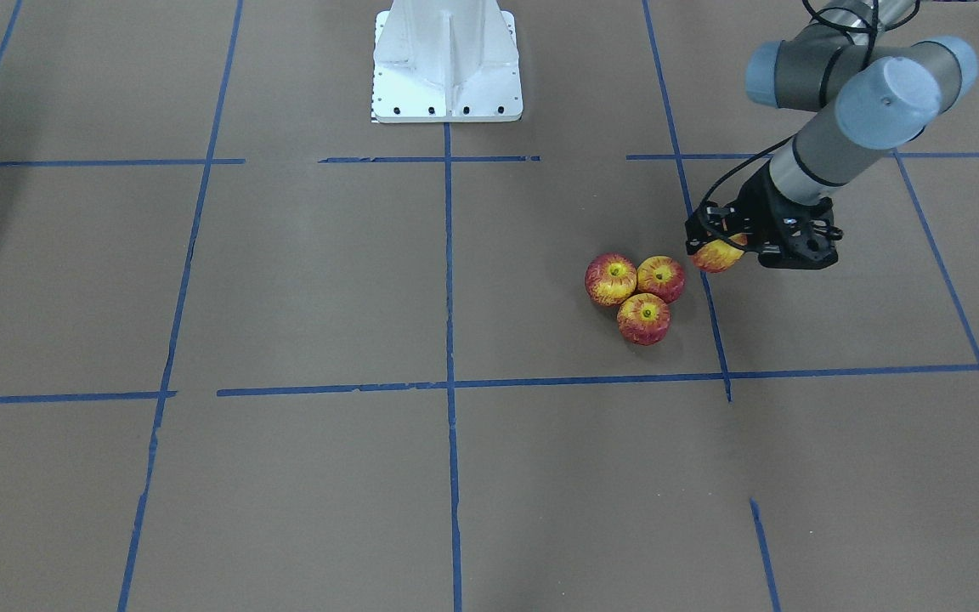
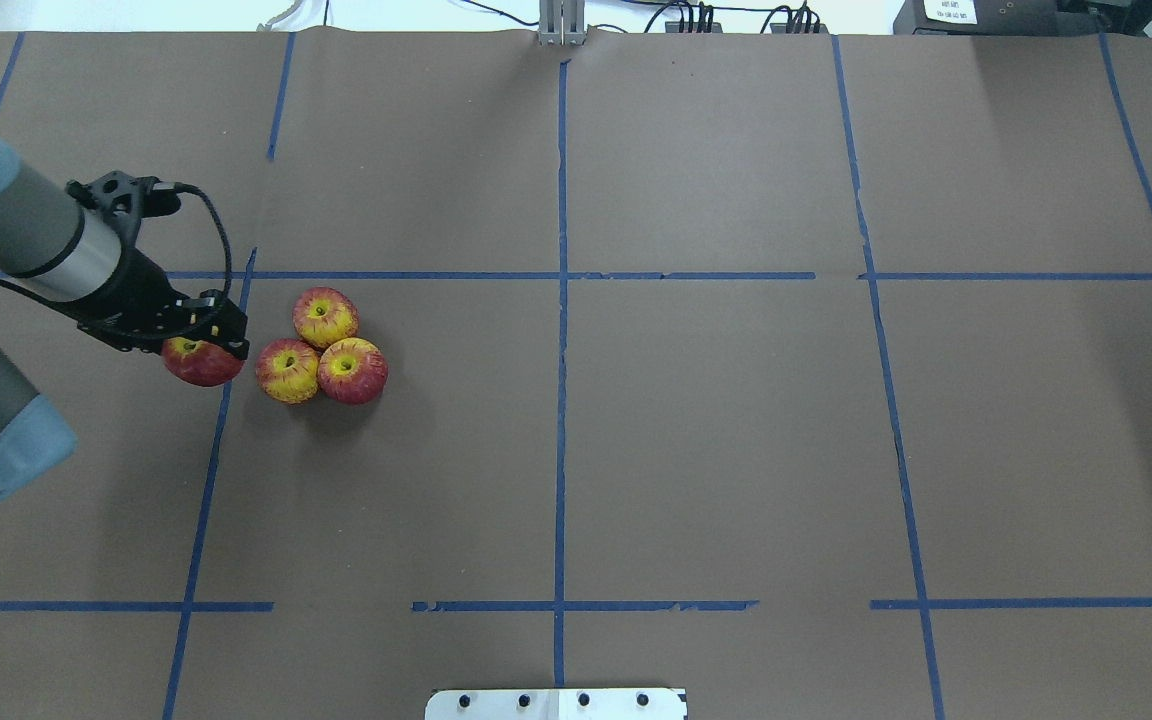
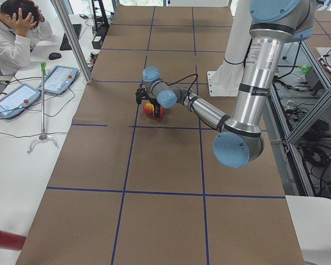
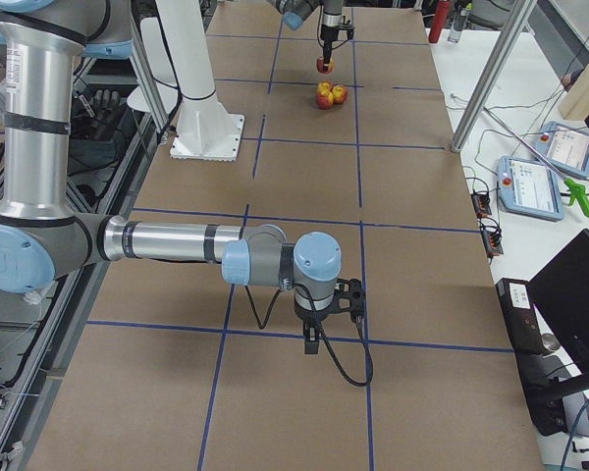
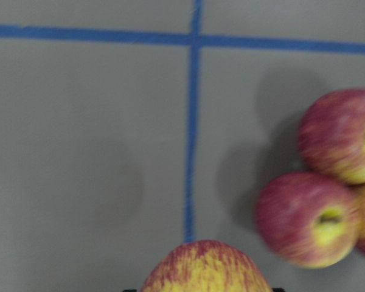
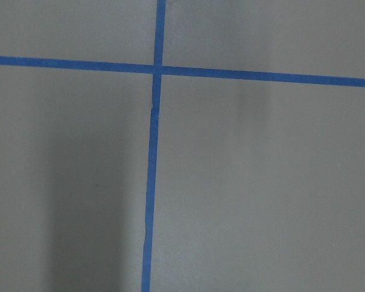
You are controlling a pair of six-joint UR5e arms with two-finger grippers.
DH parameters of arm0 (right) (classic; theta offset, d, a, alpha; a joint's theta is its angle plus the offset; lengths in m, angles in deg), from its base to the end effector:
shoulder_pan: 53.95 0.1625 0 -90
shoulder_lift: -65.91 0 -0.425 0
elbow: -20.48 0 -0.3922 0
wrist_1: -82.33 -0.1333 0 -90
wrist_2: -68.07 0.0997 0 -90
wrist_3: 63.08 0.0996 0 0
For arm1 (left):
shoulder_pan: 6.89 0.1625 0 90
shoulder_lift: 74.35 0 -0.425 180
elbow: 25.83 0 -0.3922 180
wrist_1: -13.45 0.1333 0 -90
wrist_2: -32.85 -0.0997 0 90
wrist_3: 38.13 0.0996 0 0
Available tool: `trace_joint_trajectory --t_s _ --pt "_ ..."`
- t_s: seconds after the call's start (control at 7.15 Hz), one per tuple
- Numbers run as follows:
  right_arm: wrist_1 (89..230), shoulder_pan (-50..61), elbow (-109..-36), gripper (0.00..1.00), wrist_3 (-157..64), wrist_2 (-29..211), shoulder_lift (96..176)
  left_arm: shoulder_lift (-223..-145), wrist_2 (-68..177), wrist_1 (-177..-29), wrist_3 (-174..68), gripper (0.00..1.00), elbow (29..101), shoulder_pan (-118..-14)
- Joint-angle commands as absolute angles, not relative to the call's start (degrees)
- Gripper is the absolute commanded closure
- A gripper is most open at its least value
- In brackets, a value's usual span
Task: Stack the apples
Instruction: 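Carry the held apple with the left gripper over the three-apple cluster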
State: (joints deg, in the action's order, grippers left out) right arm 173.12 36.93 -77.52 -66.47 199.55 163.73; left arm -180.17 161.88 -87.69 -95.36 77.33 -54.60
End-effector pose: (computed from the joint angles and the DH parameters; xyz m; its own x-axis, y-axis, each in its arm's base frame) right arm 0.0740 -0.4322 0.6580 0.7486 -0.0406 0.6618 0.0290 0.9992 0.0285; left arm 0.3415 -0.4803 0.3763 0.5959 -0.0303 -0.8025 -0.0249 0.9981 -0.0561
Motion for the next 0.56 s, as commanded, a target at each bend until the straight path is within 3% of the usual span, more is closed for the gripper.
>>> trace_joint_trajectory --t_s 0.0,0.42 --pt "173.1 36.9 -77.5 0.0 -66.5 199.6 163.7 -186.7 157.1 -84.4 -100.4 1.0 74.1 -50.6" --pt "173.1 36.9 -77.5 0.0 -66.4 199.6 163.7 -188.3 156.7 -84.3 -100.4 1.0 73.6 -50.5"
